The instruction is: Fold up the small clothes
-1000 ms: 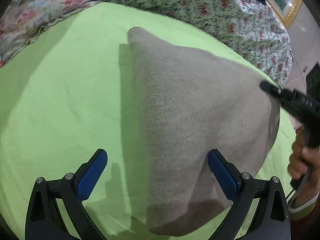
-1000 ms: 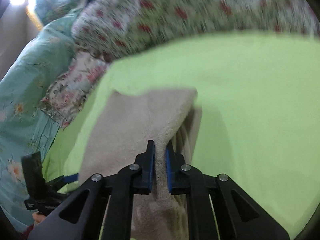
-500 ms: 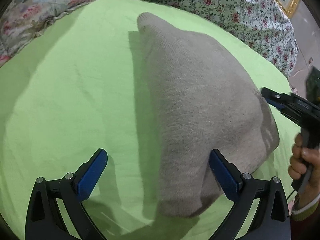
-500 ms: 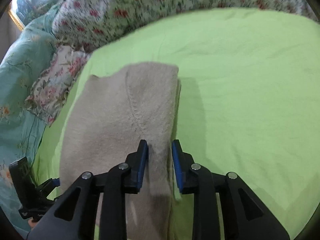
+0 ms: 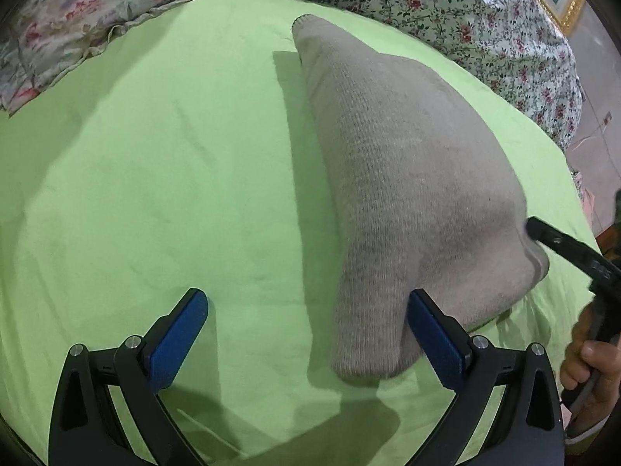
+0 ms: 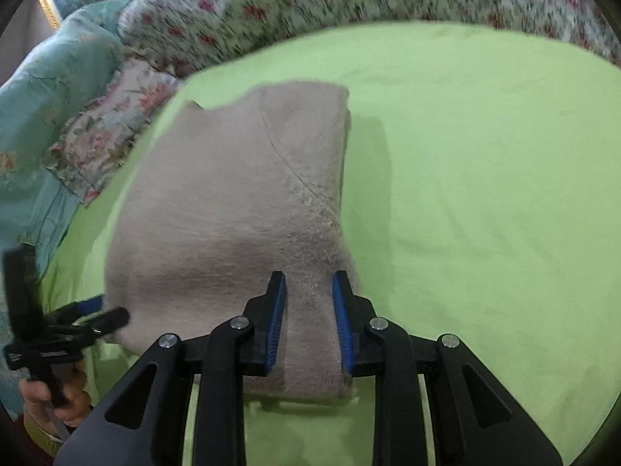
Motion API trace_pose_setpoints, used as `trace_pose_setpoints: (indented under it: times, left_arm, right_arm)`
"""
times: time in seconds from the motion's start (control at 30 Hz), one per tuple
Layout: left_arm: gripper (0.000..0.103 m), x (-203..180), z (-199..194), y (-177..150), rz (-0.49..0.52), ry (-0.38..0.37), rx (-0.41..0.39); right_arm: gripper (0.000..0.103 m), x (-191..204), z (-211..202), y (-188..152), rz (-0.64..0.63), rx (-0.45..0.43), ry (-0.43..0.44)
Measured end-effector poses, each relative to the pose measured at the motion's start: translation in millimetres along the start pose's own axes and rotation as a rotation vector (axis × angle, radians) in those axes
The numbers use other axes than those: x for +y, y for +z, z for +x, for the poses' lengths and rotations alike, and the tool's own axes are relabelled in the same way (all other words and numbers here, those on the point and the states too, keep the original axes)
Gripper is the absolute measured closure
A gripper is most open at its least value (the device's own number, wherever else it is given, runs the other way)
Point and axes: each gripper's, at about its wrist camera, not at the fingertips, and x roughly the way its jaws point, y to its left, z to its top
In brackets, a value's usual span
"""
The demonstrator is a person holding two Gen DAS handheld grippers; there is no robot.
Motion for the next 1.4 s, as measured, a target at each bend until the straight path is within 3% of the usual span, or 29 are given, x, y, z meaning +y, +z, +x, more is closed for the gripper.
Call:
trace_pose_setpoints:
  times: [0.07,0.17,0.33,0.6,0.8,0.93,1.03,1.4]
  left_arm:
    - [0.0,3,-1,-4,-0.005,0.0,0.0]
    - [0.0,2,-3,-7,0.005,0.014,0.0]
    - [0.001,2,-12,-10,0.008,0.026,-0.002]
    - [0.002,-17,-57,-34,0.088,0.003,-0.078]
    - [0.002,-44,-68,-59,0.158,-0.011,-0.072]
    - [0.002,-55,-73,-76,0.181,-0.01,-0.064]
    - [0.002,-59,-78,-86,0.194,-0.008,-0.06]
    - [0.001,-61,-89,-106,0.233,0.022,-0.051]
  right_arm:
    - [0.077,5,-4,-7,-0.03,0.006,0.019]
    - [0.077,6,18,-25,-0.062,0.1,-0.017]
    - [0.076,-1,1,-24,0.014,0.066,0.023]
    - [0.074,6,-44,-39,0.047,0.015,0.071]
    - [0.054,13,-65,-54,0.039,-0.007,0.089]
    - [0.031,13,-78,-65,0.029,-0.012,0.089]
    - [0.022,11,-83,-73,0.025,-0.006,0.083]
    - [0.012,8,-87,-97,0.016,0.024,0.062]
